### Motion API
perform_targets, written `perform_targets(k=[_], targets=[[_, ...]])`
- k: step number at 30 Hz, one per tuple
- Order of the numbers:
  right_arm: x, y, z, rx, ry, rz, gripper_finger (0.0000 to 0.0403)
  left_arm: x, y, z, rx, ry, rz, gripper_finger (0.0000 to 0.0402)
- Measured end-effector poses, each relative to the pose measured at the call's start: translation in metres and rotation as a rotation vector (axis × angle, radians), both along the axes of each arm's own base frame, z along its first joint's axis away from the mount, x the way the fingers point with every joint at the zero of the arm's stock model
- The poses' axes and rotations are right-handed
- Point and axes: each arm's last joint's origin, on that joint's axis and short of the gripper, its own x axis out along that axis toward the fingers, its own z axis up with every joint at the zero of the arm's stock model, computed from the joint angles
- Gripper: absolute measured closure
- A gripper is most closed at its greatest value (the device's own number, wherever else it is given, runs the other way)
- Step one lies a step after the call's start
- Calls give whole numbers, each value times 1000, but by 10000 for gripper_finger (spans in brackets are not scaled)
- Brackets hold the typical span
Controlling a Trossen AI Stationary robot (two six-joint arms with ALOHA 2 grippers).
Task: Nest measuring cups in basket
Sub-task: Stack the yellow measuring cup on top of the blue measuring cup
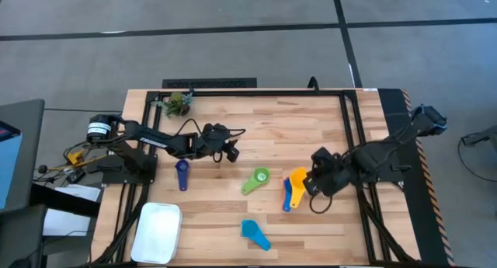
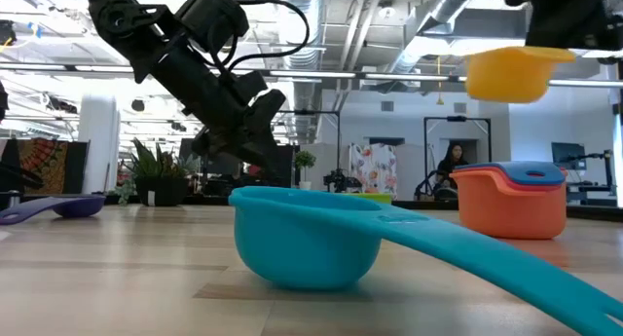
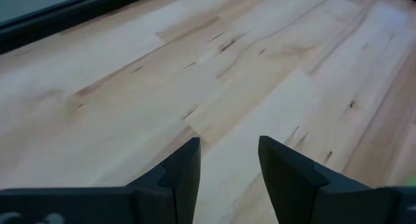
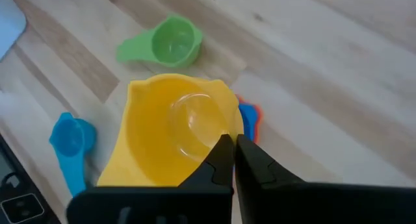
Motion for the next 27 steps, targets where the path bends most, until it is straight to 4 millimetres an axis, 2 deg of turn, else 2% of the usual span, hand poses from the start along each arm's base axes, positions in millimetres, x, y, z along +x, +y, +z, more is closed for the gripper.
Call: perform_targets(k=[5,18,27], targets=[[4,11,-11,5,33,-36,381,0,0,0,7,5,-1,258],[20,15,-31,23,113,-110,375,-2,-1,-3,8,48,3,258],[24,17,-33,65,80,-157,357,-3,-1,-4,9,57,5,258]])
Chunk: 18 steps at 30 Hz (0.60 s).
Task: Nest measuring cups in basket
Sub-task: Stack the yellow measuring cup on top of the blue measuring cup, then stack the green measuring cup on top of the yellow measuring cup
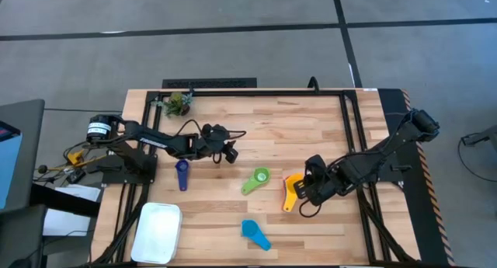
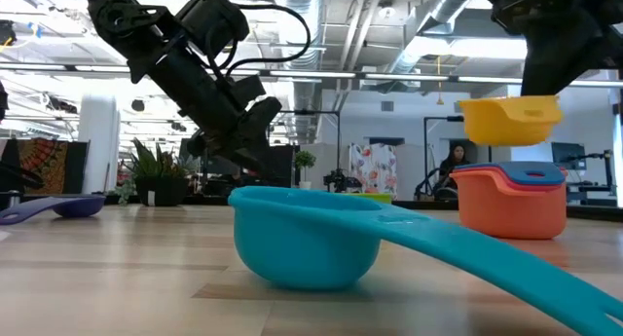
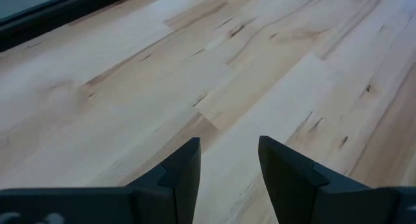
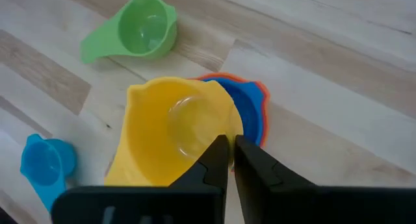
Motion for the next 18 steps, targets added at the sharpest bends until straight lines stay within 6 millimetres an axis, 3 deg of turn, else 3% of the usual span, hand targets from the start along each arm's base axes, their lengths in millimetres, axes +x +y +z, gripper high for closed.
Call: perform_targets(k=[18], targets=[[7,5,-19,-21,93,-9,351,-1,-3,-2,-1,23,-8,258]])
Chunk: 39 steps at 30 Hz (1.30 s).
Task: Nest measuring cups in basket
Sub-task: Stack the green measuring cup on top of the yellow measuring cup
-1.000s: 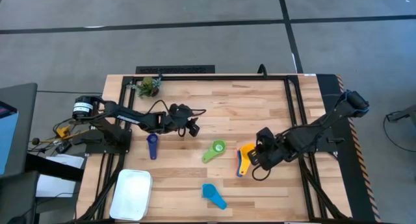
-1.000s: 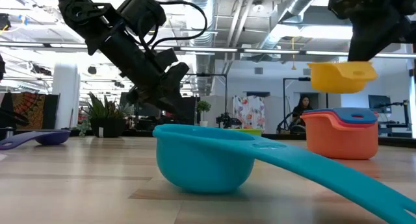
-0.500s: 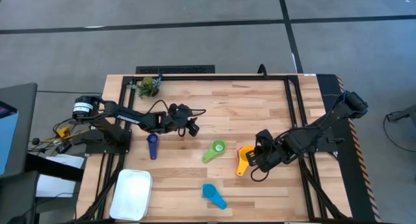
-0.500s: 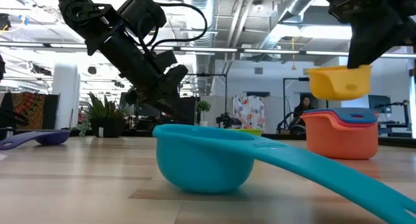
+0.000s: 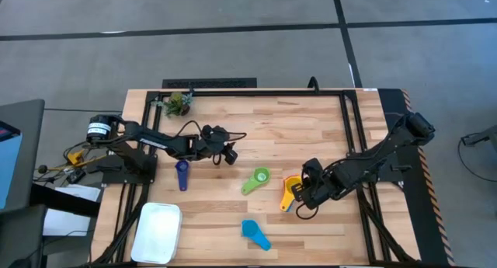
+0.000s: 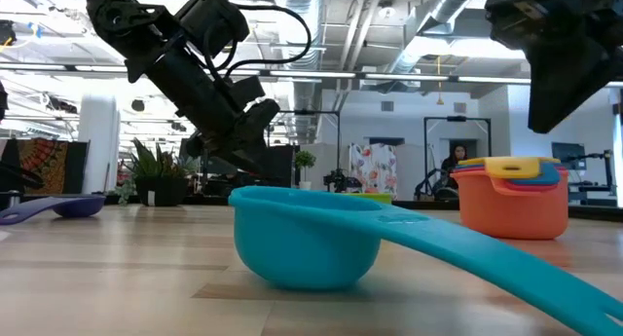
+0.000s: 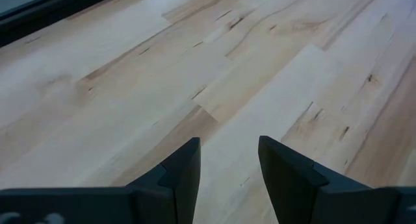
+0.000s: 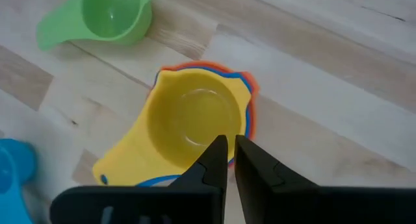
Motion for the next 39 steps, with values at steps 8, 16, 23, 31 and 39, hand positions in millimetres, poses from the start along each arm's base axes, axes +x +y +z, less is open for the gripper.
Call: perform_targets(k=[8,16,23,31,39], targets=[[-7,-3,16,-34,-70,67,351,1,-5,1,-27,-32,-2,258],[-10,-5,27,-78,-115,208,351,12,-25,8,-49,-167,-131,258],[-8,-4,29,-91,-133,277,351,33,-42,-5,-89,-204,-178,258],[-11,1,29,-91,-128,305,351,69,-53,-11,-124,-154,-257,258],[-16,10,29,-98,-126,346,351,92,-54,-6,-78,51,-372,258]])
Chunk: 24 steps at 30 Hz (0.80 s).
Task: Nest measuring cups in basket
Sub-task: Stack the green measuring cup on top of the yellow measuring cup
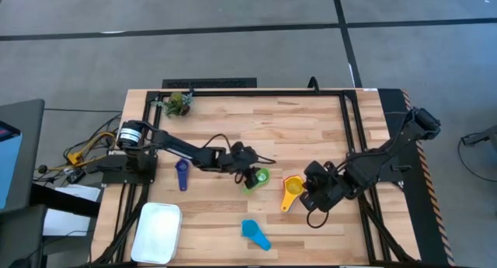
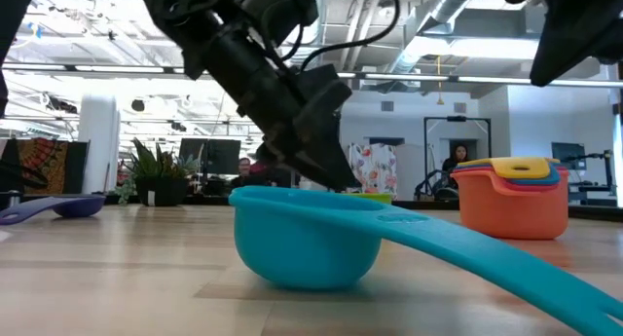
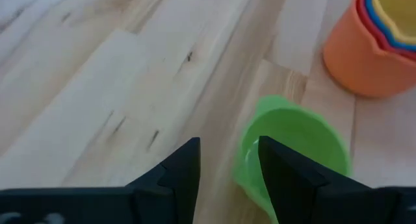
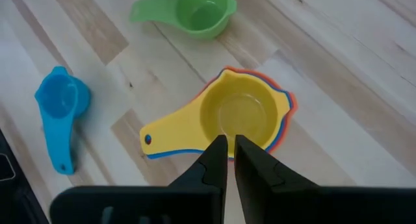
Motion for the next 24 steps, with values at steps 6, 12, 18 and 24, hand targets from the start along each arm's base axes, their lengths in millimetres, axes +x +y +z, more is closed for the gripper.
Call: perform_targets(k=[6,12,18,24], targets=[[-3,4,0,-10,-8,14,351,5,10,6,62,42,-90,258],[-5,8,0,-10,-11,30,351,8,17,-4,3,62,-161,258],[-5,9,1,-11,-21,32,351,6,17,-7,22,94,-177,265],[-5,8,1,-24,-31,23,351,6,17,-8,5,101,-162,334]])
